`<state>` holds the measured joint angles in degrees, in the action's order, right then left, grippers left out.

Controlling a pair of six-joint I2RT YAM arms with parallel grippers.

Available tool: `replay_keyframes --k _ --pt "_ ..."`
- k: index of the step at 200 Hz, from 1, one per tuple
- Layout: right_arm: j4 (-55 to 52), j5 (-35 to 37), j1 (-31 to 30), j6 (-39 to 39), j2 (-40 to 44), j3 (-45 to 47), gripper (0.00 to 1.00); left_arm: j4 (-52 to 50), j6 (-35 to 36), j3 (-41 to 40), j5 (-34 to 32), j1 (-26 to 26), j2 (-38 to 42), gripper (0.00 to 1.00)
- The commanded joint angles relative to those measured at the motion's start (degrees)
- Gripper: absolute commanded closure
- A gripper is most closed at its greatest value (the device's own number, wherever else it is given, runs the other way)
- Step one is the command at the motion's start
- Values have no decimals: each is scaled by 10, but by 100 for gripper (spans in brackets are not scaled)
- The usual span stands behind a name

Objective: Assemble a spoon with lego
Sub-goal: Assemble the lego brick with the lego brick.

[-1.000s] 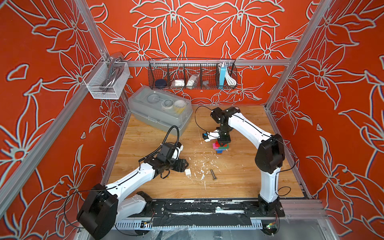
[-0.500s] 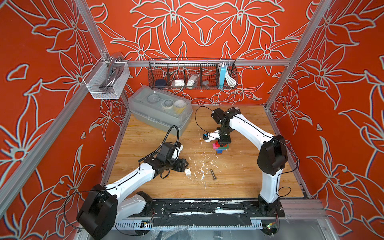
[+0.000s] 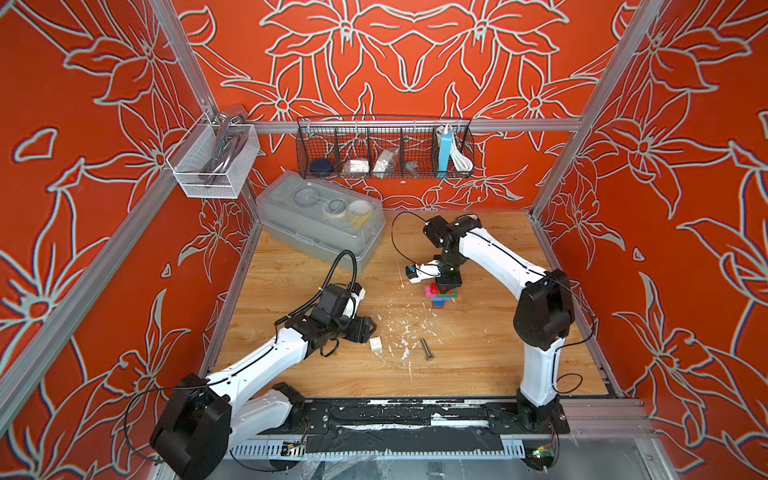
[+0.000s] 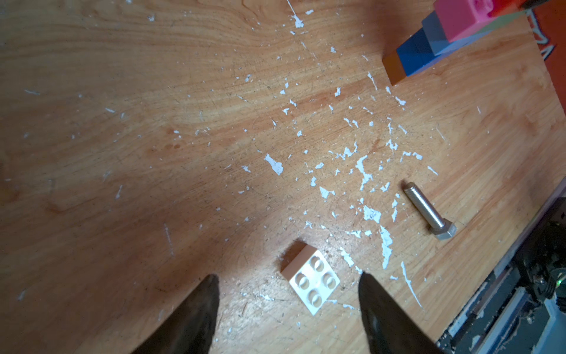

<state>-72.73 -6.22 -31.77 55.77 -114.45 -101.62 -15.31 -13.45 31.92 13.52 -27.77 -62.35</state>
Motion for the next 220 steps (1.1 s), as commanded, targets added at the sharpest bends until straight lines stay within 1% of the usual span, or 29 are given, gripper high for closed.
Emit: replay_keyframes --k 1,49,74,93,109,127,149,157,173,183,194,200,220 --pt "-9 -29 -1 -16 -87 48 100 -1 5 -5 -6 -2 12 29" --pt "-5 22 -15 -35 -64 20 100 0 5 -4 -8 -2 10 29" --pt "-4 32 -19 -48 -54 8 100 -2 4 -5 -9 -2 14 29" --pt "-3 32 -19 -53 -42 7 92 -2 4 -4 -10 -2 15 29" --pt "2 35 -19 -55 -32 9 88 -3 4 -4 -11 -2 14 29" --pt "10 32 -19 -53 -20 15 79 -3 4 -2 -10 -2 12 29" --pt "16 34 -19 -54 -13 21 71 -3 5 -1 -10 -2 11 29" --pt "17 32 -19 -56 -12 21 65 -3 4 -2 -10 -2 11 29" --pt "20 32 -19 -58 -9 20 57 -3 4 -2 -11 -2 13 29" --pt "21 32 -19 -59 -7 20 49 -3 4 -3 -11 -2 13 29" --pt "23 33 -19 -60 -3 21 43 -3 4 -2 -10 -2 13 29" --pt "27 34 -19 -63 0 22 34 -3 4 -2 -10 -2 12 29" --pt "33 40 -19 -70 6 21 28 -5 4 -2 -10 -2 12 29"
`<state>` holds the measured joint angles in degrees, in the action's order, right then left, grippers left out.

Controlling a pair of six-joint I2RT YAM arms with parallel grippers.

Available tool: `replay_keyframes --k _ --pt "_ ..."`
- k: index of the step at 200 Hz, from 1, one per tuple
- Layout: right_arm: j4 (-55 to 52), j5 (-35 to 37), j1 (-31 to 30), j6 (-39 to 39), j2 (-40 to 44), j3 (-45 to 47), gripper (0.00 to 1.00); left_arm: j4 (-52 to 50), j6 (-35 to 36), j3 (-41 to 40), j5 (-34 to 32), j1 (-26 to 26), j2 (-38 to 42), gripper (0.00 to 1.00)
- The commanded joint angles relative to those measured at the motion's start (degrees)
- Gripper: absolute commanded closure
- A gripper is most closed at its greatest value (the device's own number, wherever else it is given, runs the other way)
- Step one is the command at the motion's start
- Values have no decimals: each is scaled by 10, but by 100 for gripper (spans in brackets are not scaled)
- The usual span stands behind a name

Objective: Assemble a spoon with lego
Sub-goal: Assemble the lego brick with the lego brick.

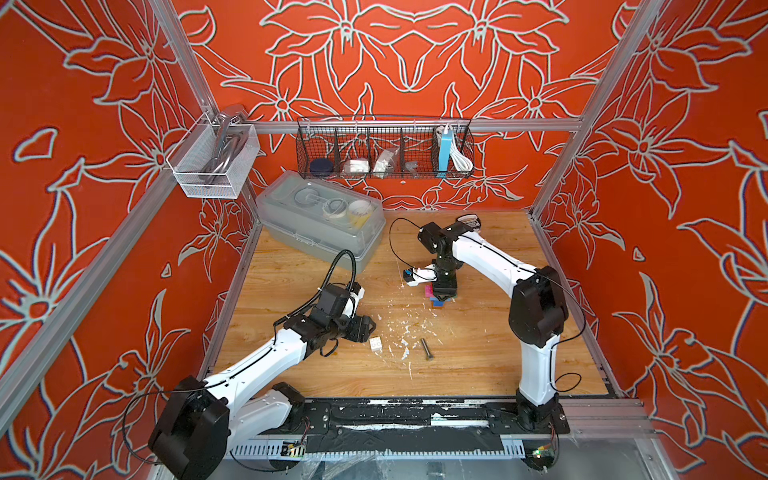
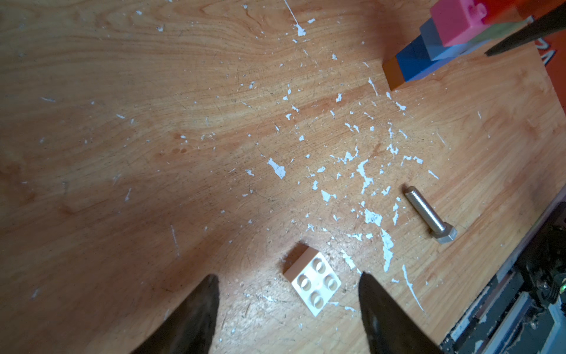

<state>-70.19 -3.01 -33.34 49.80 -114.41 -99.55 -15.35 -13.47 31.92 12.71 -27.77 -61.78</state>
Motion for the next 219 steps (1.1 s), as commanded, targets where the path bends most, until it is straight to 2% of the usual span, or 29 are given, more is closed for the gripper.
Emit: replay_keyframes --k 1,15,39,96,131,158,177,194,219 --pt "9 8 -3 -10 6 0 28 -5 4 -1 -2 -2 7 29" --pt "10 12 -3 -13 11 0 18 -6 3 -1 -3 -2 8 29" --pt "19 21 -2 -25 24 -1 13 -10 1 0 -4 -1 10 29" --pt "76 52 -1 -73 119 14 12 -58 -15 21 -18 -2 22 28" --pt "115 23 -5 -169 201 11 13 -113 -23 39 -41 -3 46 28" --pt "58 15 -65 -202 244 1 13 -176 -27 67 -90 2 72 23" --pt "66 16 -138 -222 276 35 13 -186 -55 72 -74 38 82 21" --pt "89 29 -177 -324 289 62 15 -188 -75 65 -39 85 89 21" --pt "112 29 -187 -547 265 62 19 -183 -98 50 -27 120 105 20"
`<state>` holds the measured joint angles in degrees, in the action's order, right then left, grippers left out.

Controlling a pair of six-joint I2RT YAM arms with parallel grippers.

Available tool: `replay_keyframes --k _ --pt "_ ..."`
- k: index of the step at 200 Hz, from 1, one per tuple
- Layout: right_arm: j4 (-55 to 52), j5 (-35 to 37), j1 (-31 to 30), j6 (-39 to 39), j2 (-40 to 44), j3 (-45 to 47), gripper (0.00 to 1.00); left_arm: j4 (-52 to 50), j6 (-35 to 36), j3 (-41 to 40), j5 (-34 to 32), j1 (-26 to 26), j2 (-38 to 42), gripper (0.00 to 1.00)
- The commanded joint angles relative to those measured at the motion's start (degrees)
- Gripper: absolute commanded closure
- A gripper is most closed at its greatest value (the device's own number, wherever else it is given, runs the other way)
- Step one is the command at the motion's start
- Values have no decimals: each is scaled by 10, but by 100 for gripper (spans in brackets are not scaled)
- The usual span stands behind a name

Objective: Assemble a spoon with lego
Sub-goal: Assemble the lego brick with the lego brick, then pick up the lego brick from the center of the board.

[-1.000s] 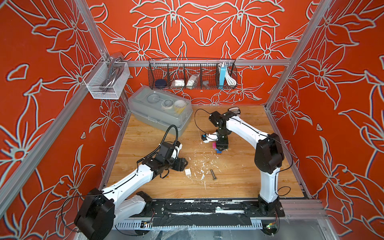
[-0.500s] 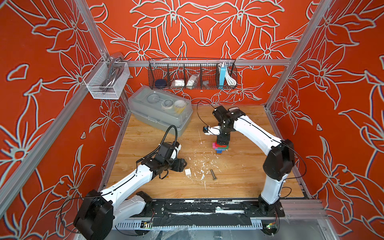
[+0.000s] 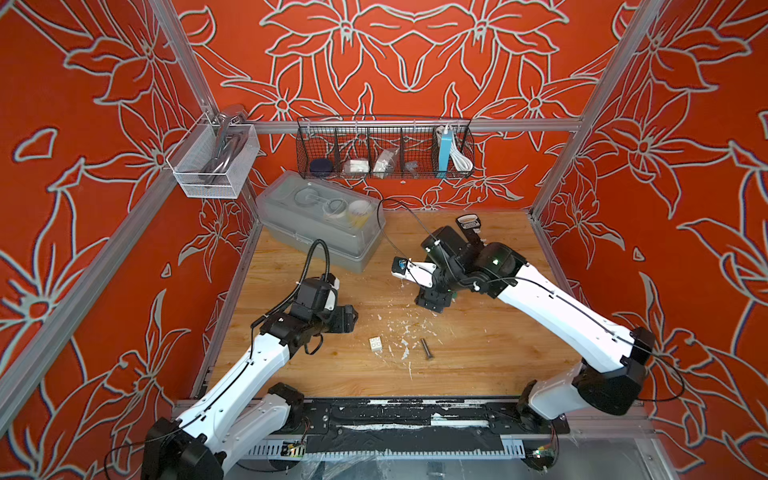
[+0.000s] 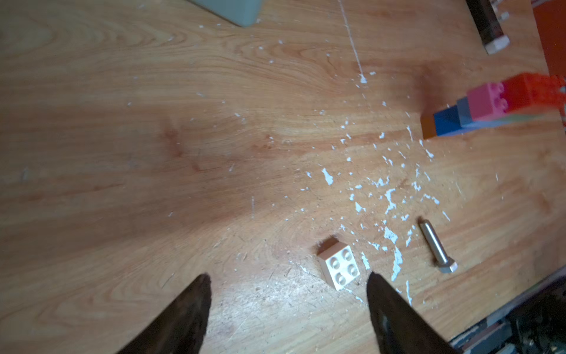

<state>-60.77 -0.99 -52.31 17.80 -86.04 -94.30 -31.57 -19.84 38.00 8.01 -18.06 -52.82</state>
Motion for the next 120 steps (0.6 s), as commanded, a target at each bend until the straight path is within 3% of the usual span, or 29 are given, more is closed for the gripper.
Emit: replay_keyframes --k 1,32,47,81,120 --pt "18 7 2 -234 -20 11 19 -20 -35 -12 21 24 16 20" --pt "113 -15 -23 -381 -54 96 19 10 -59 -35 46 69 24 17" --pt "117 -12 -42 -427 -103 88 19 28 -73 -54 36 71 28 17" --pt "115 21 -98 -475 -199 42 16 78 -106 -131 24 71 76 18" --pt "111 24 -118 -508 -275 9 23 75 -109 -149 8 71 126 18"
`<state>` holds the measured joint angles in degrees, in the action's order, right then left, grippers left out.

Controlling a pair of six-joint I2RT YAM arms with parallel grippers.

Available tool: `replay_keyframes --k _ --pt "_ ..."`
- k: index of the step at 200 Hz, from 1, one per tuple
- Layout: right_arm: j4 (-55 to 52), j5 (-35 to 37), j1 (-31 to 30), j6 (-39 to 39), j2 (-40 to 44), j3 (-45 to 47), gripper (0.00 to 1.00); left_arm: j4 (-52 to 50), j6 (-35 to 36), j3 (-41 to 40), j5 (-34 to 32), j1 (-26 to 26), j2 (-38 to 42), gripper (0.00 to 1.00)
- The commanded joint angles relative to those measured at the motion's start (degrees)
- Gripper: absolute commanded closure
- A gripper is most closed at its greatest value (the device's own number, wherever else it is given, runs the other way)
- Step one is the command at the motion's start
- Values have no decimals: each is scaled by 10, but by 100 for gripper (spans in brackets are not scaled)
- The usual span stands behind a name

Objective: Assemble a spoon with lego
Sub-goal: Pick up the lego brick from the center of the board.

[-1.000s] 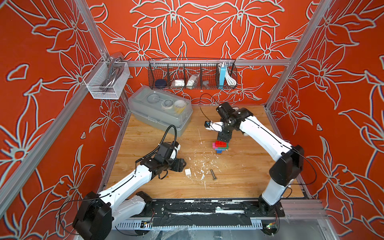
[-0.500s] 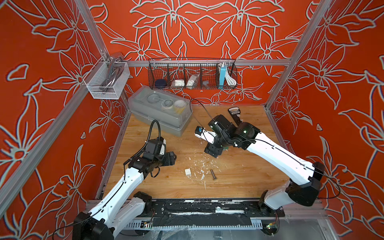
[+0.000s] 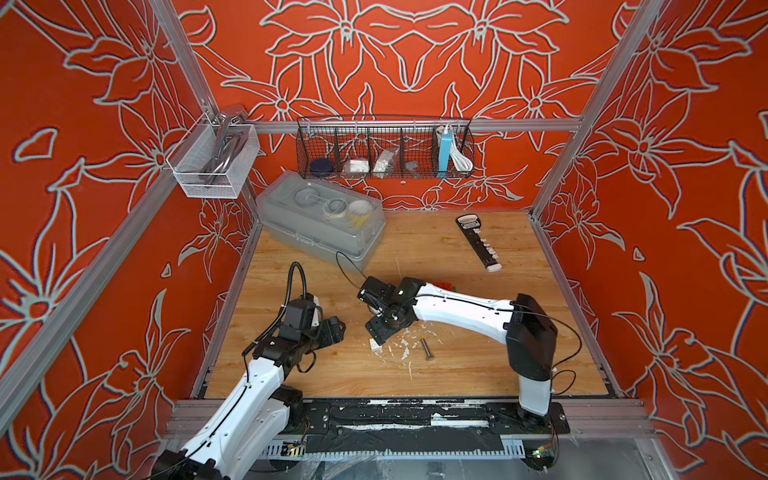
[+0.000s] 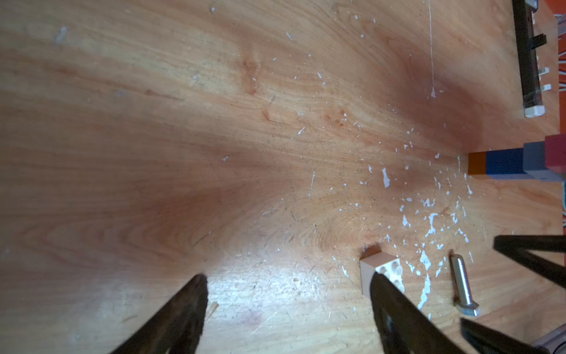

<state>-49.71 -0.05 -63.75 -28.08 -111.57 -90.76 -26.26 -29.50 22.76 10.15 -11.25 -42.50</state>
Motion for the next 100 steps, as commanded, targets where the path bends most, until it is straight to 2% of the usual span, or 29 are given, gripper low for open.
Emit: replay_keyframes --k 1,49,100 --pt "1 14 -4 -50 -22 -27 24 22 -12 3 -14 3 23 18" --pt "18 9 -23 -78 -69 -32 38 30 2 6 -5 2 13 18" --pt "-8 16 -28 -67 -109 -57 50 34 8 5 -3 1 18 18"
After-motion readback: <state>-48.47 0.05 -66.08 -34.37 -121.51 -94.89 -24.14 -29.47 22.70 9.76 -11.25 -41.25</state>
